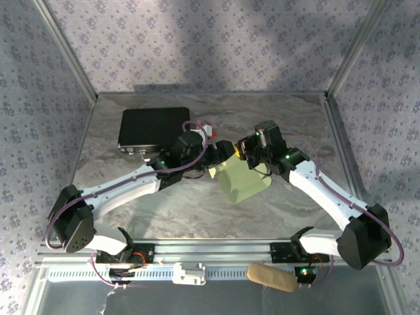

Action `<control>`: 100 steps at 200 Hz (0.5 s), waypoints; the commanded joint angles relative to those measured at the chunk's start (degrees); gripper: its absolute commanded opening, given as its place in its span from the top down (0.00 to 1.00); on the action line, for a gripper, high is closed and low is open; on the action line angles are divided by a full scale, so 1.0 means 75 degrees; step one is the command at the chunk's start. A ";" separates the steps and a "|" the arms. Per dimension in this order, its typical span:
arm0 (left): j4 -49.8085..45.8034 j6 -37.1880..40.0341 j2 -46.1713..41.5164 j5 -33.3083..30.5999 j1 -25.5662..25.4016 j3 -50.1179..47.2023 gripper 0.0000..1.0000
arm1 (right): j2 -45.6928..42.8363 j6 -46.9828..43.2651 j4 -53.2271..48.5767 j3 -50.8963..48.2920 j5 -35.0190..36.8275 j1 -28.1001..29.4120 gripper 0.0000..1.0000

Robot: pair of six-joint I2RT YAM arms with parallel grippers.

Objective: Fold the paper box

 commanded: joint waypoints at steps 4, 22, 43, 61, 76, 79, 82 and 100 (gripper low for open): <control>-0.0728 0.0628 -0.1202 -0.0865 0.0187 -0.0268 0.35 | -0.0248 0.0075 0.0044 -0.0064 -0.0218 -0.0087 1.00; -0.0523 0.0229 -0.1686 -0.0409 0.0912 -0.1163 0.39 | -0.0391 0.0135 -0.0079 0.0044 -0.0230 -0.0133 1.00; -0.0109 0.0037 -0.1926 -0.0063 0.1614 -0.2059 0.47 | -0.0544 0.0256 -0.0291 0.0282 -0.0258 -0.0169 1.00; 0.0704 -0.0087 -0.1809 0.0338 0.2100 -0.2763 0.55 | -0.0681 0.0370 -0.0498 0.0491 -0.0261 -0.0237 1.00; 0.2095 -0.0429 -0.1400 0.0904 0.2432 -0.3341 0.62 | -0.0749 0.0512 -0.0556 0.0569 -0.0326 -0.0296 1.00; 0.2386 -0.0499 -0.1302 0.1041 0.2474 -0.3428 0.64 | -0.0748 0.0544 -0.0554 0.0573 -0.0366 -0.0309 1.00; 0.2654 -0.0563 -0.1117 0.1168 0.2508 -0.3510 0.66 | -0.0751 0.0583 -0.0558 0.0566 -0.0401 -0.0324 1.00; 0.4151 -0.0996 -0.0169 0.1654 0.2503 -0.3719 0.74 | -0.0783 0.0820 -0.0458 0.0489 -0.0572 -0.0429 1.00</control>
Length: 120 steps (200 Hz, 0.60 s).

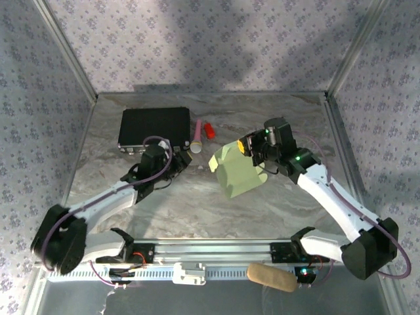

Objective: Fold the paper box

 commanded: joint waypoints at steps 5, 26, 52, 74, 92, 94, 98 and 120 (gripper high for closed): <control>0.3078 -0.0746 0.1096 0.1077 0.0017 -0.0269 0.75 | -0.0156 0.0496 -0.0150 0.0134 -0.0338 -0.0165 1.00; 0.4723 -0.1167 0.1854 0.1010 -0.0026 -0.0564 0.75 | -0.0183 0.0761 -0.0006 0.0037 -0.0521 -0.0312 1.00; 0.5859 -0.1436 0.2736 0.1113 -0.0172 -0.0371 0.76 | -0.0225 0.1052 0.0126 -0.0088 -0.0683 -0.0487 1.00; 0.7015 -0.1825 0.3524 0.1094 -0.0249 -0.0279 0.75 | -0.0276 0.1179 0.0144 -0.0150 -0.0701 -0.0595 1.00; 0.7909 -0.2161 0.4067 0.1097 -0.0328 -0.0203 0.76 | -0.0265 0.1233 0.0198 -0.0188 -0.0776 -0.0672 1.00; 0.7970 -0.2193 0.4135 0.1084 -0.0340 -0.0189 0.75 | -0.0265 0.1240 0.0207 -0.0200 -0.0788 -0.0683 1.00; 0.8057 -0.2223 0.4224 0.1082 -0.0375 -0.0163 0.76 | -0.0265 0.1249 0.0232 -0.0217 -0.0801 -0.0699 1.00; 0.8325 -0.2258 0.4475 0.0993 -0.0532 -0.0072 0.75 | -0.0242 0.1280 0.0291 -0.0251 -0.0871 -0.0766 1.00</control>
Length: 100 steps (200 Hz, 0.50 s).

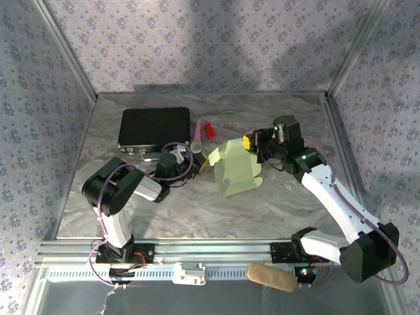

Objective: Fold the paper box

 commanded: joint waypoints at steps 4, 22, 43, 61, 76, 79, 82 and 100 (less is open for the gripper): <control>0.1436 -0.0267 0.0186 0.0059 -0.0195 0.0269 0.75 | -0.0125 0.0215 0.0179 -0.0115 -0.0222 -0.0099 1.00; 0.1466 -0.0229 0.0186 0.0011 -0.0320 0.0358 0.74 | -0.0122 0.0229 0.0228 -0.0159 -0.0270 -0.0144 1.00; 0.1583 -0.0230 0.0174 -0.0126 -0.0474 0.0380 0.74 | -0.0125 0.0238 0.0248 -0.0186 -0.0312 -0.0244 1.00; 0.1613 -0.0206 0.0128 -0.0255 -0.0581 0.0311 0.73 | -0.0114 0.0243 0.0284 -0.0221 -0.0348 -0.0329 1.00; 0.1708 -0.0161 0.0093 -0.0386 -0.0656 0.0211 0.73 | -0.0090 0.0238 0.0315 -0.0242 -0.0400 -0.0412 1.00; 0.1735 -0.0169 0.0082 -0.0409 -0.0671 0.0188 0.73 | -0.0081 0.0238 0.0314 -0.0250 -0.0414 -0.0426 1.00; 0.1746 -0.0168 0.0070 -0.0445 -0.0689 0.0166 0.73 | -0.0079 0.0247 0.0329 -0.0273 -0.0428 -0.0436 1.00; 0.1810 -0.0137 0.0018 -0.0581 -0.0796 0.0053 0.73 | -0.0075 0.0282 0.0428 -0.0359 -0.0500 -0.0544 1.00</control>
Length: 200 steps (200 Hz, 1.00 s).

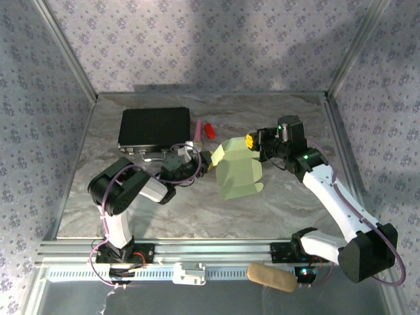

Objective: Fold the paper box

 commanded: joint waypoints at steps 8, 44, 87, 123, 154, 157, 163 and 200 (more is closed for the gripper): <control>0.0766 0.0115 -0.0175 -0.0349 -0.0204 -0.0217 0.73 | -0.0076 0.0125 0.0141 -0.0181 -0.0203 -0.0168 1.00; 0.0778 0.0248 -0.0500 -0.0560 -0.0278 -0.0647 0.71 | -0.0075 0.0136 0.0145 -0.0263 -0.0343 -0.0398 1.00; 0.0784 0.0199 -0.0373 -0.0292 -0.0281 -0.0470 0.68 | -0.0064 0.0160 0.0138 -0.0284 -0.0366 -0.0475 1.00; 0.0784 0.0164 -0.0121 -0.0303 -0.0259 -0.0344 0.68 | -0.0072 0.0206 0.0161 -0.0312 -0.0405 -0.0465 1.00; 0.0778 0.0159 -0.0092 -0.0286 -0.0223 -0.0260 0.67 | -0.0075 0.0219 0.0179 -0.0310 -0.0429 -0.0502 1.00; 0.0778 0.0146 -0.0078 -0.0267 -0.0228 -0.0230 0.66 | -0.0075 0.0224 0.0186 -0.0315 -0.0430 -0.0500 1.00; 0.0778 0.0129 -0.0035 -0.0229 -0.0249 -0.0164 0.66 | -0.0070 0.0224 0.0188 -0.0308 -0.0440 -0.0506 1.00; 0.0778 0.0153 0.0021 -0.0251 -0.0539 0.0098 0.66 | 0.0004 0.0253 0.0273 -0.0329 -0.0493 -0.0550 1.00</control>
